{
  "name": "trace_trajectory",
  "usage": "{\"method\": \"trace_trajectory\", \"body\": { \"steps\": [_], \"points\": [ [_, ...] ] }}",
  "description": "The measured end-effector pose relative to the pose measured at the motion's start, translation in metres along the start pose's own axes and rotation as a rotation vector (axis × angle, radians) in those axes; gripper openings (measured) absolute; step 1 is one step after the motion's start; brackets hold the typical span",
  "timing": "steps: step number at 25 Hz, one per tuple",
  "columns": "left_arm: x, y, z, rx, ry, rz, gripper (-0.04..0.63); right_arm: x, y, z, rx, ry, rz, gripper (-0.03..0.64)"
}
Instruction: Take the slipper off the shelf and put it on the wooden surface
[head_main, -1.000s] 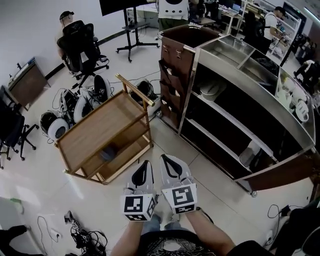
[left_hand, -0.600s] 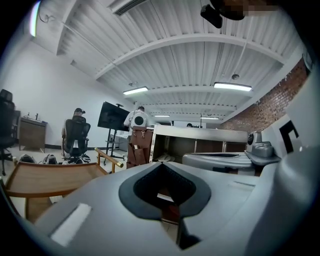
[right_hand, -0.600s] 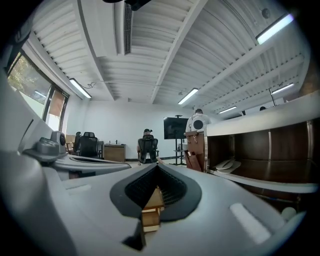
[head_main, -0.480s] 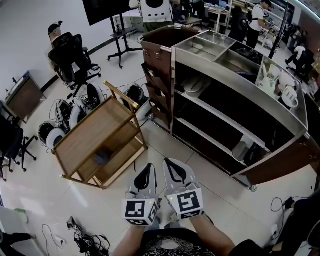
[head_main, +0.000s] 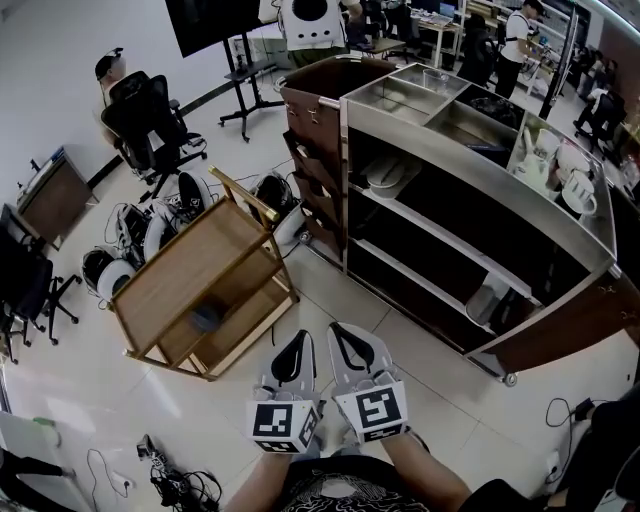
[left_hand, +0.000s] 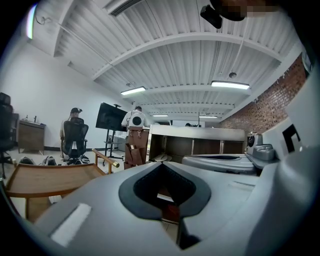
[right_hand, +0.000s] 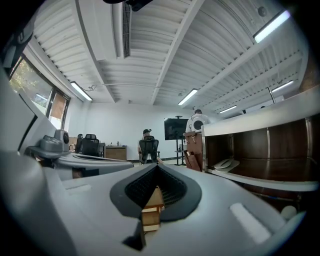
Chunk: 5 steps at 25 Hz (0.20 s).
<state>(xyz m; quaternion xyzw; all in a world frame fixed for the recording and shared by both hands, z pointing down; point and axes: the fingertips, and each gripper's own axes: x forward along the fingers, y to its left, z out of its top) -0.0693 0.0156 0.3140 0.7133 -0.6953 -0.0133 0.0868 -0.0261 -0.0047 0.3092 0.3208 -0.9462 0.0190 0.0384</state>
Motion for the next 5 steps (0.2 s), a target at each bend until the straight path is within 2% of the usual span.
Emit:
{"method": "trace_trajectory", "body": {
  "steps": [5],
  "points": [
    [0.0, 0.0016, -0.0018, 0.001, 0.006, 0.002, 0.005, 0.0007, -0.0003, -0.0028, 0.001, 0.008, 0.002, 0.0]
  ]
}}
